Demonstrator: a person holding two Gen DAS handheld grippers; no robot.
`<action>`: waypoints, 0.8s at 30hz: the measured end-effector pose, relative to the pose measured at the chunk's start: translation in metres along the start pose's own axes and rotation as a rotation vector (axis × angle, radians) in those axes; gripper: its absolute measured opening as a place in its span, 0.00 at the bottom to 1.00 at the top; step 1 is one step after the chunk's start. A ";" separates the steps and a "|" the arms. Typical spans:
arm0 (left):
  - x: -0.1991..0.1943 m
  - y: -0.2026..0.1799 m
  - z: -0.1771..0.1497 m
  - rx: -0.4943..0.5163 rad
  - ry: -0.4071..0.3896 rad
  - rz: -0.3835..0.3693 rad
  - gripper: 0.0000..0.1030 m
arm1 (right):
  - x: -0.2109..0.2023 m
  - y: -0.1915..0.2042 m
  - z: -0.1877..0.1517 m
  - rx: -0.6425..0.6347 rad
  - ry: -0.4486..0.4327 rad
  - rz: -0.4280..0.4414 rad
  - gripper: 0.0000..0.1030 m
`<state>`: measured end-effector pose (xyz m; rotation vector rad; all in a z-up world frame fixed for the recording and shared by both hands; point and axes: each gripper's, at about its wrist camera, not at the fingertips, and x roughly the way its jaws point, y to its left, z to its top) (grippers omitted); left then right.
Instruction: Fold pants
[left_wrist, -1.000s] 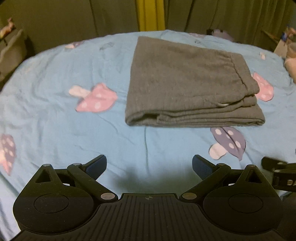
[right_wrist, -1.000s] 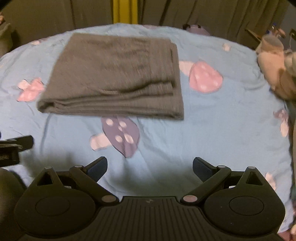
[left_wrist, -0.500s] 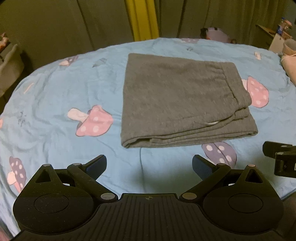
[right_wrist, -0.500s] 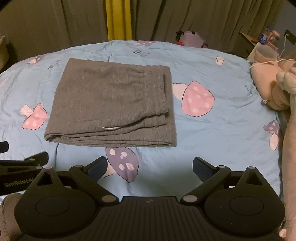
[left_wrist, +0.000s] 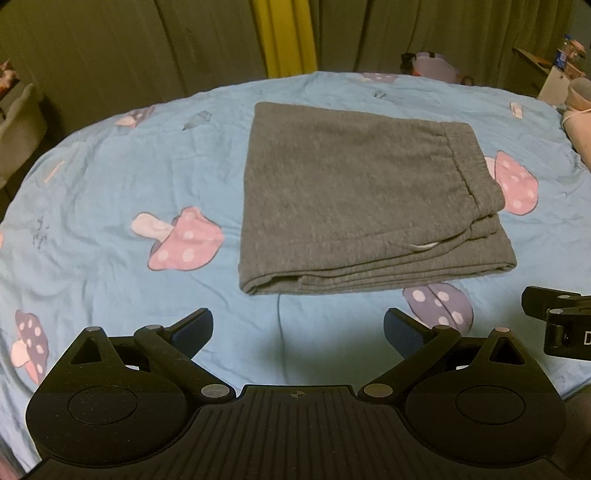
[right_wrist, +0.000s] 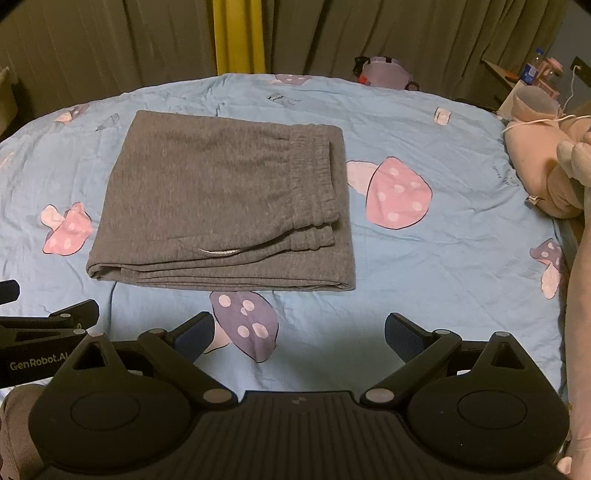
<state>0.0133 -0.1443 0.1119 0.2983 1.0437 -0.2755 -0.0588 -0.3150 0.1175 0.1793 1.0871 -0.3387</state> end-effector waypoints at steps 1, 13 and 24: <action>0.000 0.000 0.000 0.000 0.001 -0.001 0.99 | 0.000 0.000 0.000 -0.003 0.000 -0.001 0.96; 0.000 0.001 0.000 -0.001 0.000 -0.004 0.99 | -0.001 0.002 0.001 -0.003 0.001 0.003 0.96; 0.001 0.000 0.001 0.014 0.005 -0.009 0.99 | -0.001 0.002 0.004 0.003 0.004 -0.004 0.96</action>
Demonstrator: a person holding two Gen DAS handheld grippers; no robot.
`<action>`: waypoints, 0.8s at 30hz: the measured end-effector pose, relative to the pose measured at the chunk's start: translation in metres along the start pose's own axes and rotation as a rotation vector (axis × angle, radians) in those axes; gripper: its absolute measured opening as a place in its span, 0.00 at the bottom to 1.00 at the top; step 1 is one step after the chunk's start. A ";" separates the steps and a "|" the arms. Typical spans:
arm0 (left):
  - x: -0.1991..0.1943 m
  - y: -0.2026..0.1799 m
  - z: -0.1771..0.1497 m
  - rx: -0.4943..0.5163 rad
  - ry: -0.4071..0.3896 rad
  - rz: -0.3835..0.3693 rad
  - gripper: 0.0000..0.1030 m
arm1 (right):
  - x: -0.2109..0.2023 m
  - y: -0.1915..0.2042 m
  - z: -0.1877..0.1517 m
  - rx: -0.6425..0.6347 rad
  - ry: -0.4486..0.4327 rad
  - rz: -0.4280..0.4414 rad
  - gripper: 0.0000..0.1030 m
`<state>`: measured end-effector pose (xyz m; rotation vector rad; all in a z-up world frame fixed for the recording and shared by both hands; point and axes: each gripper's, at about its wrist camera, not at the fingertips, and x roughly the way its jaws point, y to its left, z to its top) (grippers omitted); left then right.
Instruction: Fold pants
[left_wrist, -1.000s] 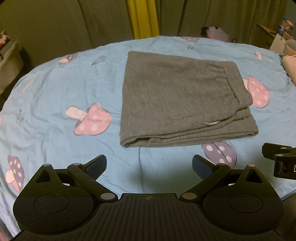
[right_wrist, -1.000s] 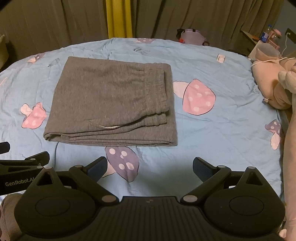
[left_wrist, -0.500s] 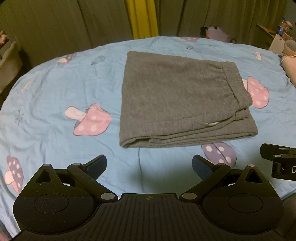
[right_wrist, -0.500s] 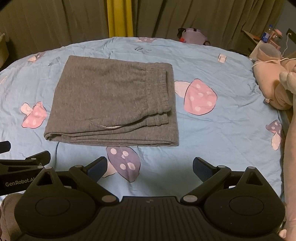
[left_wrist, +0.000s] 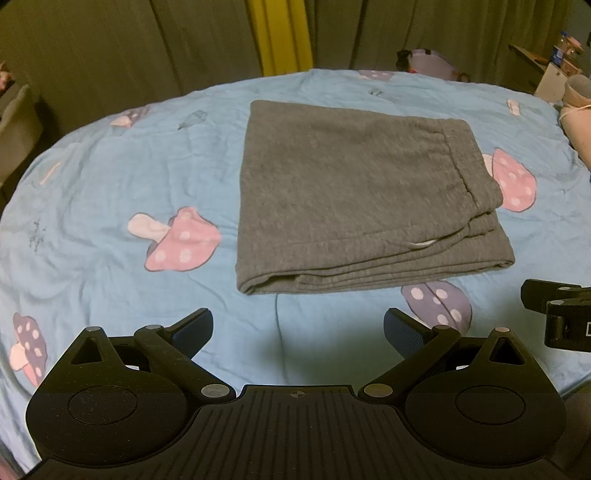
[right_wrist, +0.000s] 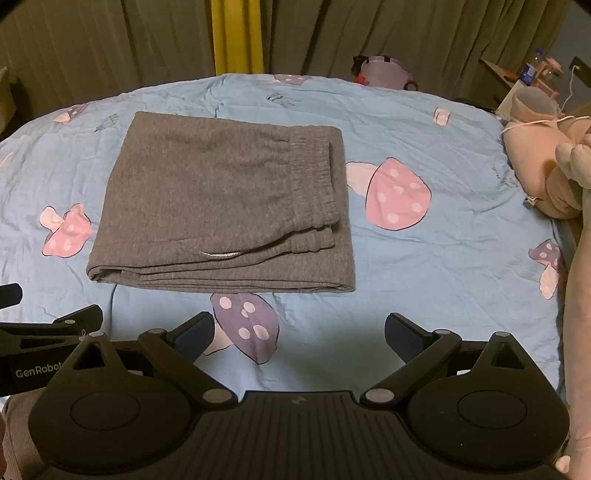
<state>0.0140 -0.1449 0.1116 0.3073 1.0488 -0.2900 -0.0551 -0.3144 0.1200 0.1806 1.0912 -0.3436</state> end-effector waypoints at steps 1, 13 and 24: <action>0.000 0.000 0.000 -0.002 0.000 0.001 0.99 | 0.000 0.000 0.000 0.002 -0.001 0.001 0.96; 0.002 -0.001 0.001 -0.002 0.004 -0.003 0.99 | 0.003 -0.004 0.001 0.014 0.007 0.006 0.96; 0.003 -0.002 0.001 0.001 0.003 -0.010 0.99 | 0.002 -0.002 0.002 0.006 0.003 0.004 0.96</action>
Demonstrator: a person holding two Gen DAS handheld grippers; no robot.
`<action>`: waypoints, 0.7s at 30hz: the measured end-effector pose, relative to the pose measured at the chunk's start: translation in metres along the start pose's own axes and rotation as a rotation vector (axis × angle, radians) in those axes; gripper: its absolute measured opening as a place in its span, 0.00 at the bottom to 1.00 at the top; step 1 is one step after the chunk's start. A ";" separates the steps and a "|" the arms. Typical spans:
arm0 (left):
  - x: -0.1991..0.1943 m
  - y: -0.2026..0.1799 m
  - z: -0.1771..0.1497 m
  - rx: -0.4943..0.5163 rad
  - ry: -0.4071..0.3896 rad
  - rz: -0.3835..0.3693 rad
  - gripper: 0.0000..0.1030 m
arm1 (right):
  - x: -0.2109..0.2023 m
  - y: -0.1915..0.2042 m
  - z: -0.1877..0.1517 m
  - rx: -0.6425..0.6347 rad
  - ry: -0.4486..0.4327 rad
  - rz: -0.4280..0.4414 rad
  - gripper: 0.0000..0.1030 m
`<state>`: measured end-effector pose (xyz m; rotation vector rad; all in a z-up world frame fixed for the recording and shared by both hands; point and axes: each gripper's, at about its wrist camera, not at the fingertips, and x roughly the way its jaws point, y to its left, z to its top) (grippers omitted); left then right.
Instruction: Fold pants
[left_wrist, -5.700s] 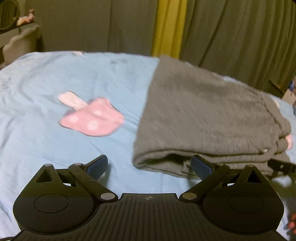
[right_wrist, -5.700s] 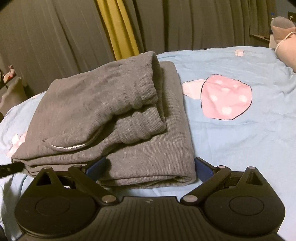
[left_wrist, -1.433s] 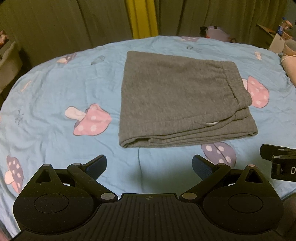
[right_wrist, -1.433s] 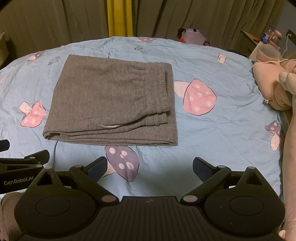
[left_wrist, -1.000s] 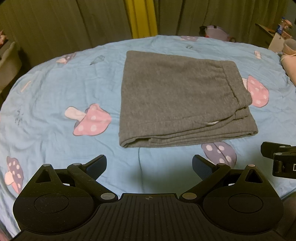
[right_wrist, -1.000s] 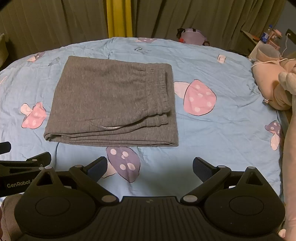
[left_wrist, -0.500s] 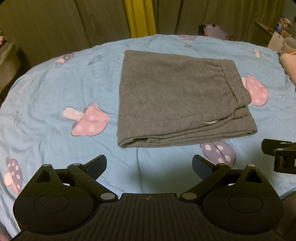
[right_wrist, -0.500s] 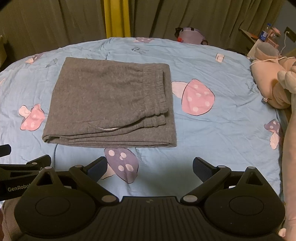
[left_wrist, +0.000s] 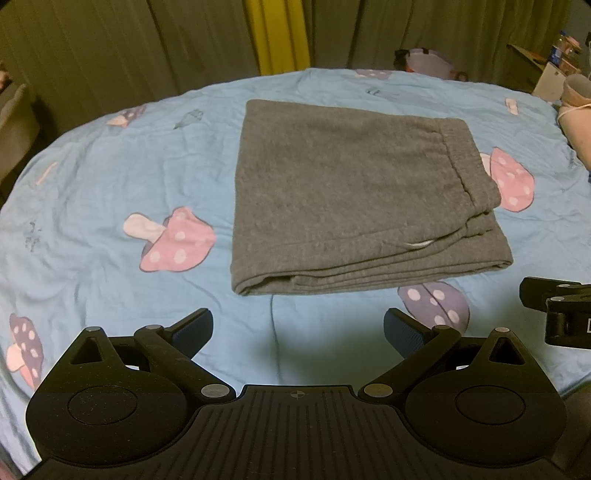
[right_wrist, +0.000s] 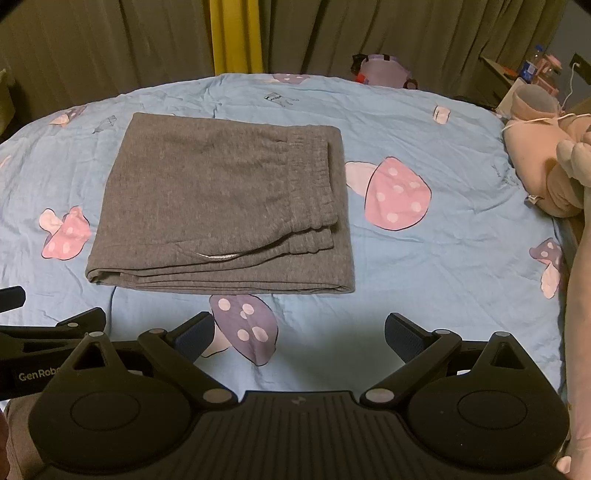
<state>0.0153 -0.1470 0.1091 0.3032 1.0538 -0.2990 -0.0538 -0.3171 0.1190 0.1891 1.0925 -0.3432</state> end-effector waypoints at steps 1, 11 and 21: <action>0.000 0.000 0.000 0.000 0.000 0.000 0.99 | 0.000 0.000 0.000 0.000 -0.001 -0.001 0.96; 0.001 0.001 0.000 -0.002 0.003 0.000 0.99 | 0.002 -0.001 0.000 0.010 0.005 0.001 0.96; 0.002 0.002 0.000 -0.001 0.003 -0.001 0.99 | 0.002 0.000 0.000 0.006 0.003 -0.004 0.96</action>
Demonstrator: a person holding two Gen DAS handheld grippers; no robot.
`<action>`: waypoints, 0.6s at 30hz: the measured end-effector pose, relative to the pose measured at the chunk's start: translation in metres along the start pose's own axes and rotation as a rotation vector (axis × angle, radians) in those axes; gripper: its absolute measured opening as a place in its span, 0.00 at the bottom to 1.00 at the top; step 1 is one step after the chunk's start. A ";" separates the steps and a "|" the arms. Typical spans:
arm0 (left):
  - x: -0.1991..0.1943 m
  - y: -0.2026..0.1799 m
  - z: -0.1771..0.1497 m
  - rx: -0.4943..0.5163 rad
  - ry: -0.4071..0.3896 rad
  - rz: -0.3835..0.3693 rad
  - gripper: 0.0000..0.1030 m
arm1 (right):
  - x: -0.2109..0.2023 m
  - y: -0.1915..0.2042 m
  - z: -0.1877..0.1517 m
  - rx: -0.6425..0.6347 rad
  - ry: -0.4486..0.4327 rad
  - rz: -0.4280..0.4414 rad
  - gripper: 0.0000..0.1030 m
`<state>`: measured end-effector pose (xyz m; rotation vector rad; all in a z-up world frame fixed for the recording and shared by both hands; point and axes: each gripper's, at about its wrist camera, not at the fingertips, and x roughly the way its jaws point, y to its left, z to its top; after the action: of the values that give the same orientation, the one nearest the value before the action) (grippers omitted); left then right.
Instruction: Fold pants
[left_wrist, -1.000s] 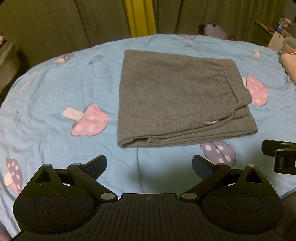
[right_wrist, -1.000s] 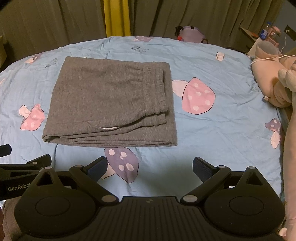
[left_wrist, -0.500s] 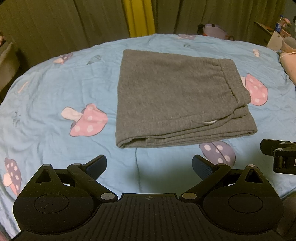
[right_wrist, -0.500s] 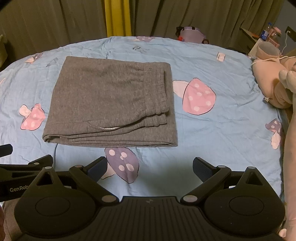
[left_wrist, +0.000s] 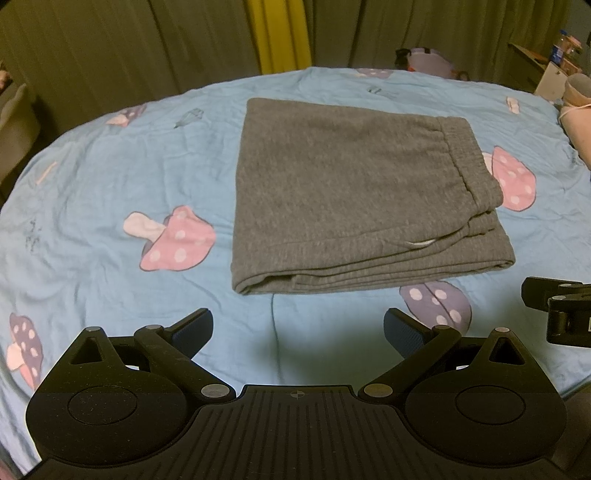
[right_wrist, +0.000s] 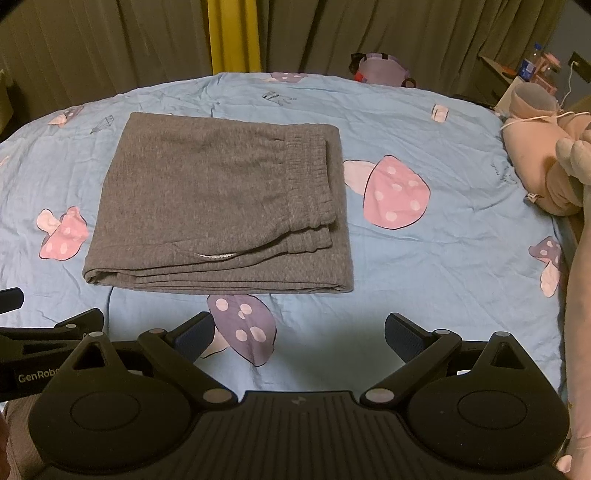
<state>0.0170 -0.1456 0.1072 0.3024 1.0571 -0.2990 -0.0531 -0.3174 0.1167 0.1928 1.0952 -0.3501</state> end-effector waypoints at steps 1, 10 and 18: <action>0.000 0.000 0.000 -0.001 0.001 -0.002 0.99 | 0.000 0.000 0.000 0.000 0.000 0.000 0.96; 0.001 0.000 0.000 -0.006 0.003 -0.002 0.99 | 0.000 0.001 0.000 -0.009 -0.003 -0.008 0.96; 0.002 0.000 -0.001 -0.013 0.009 -0.006 0.99 | 0.000 0.000 0.001 -0.007 -0.002 -0.007 0.96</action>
<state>0.0175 -0.1455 0.1052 0.2893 1.0682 -0.2969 -0.0524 -0.3180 0.1169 0.1830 1.0948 -0.3524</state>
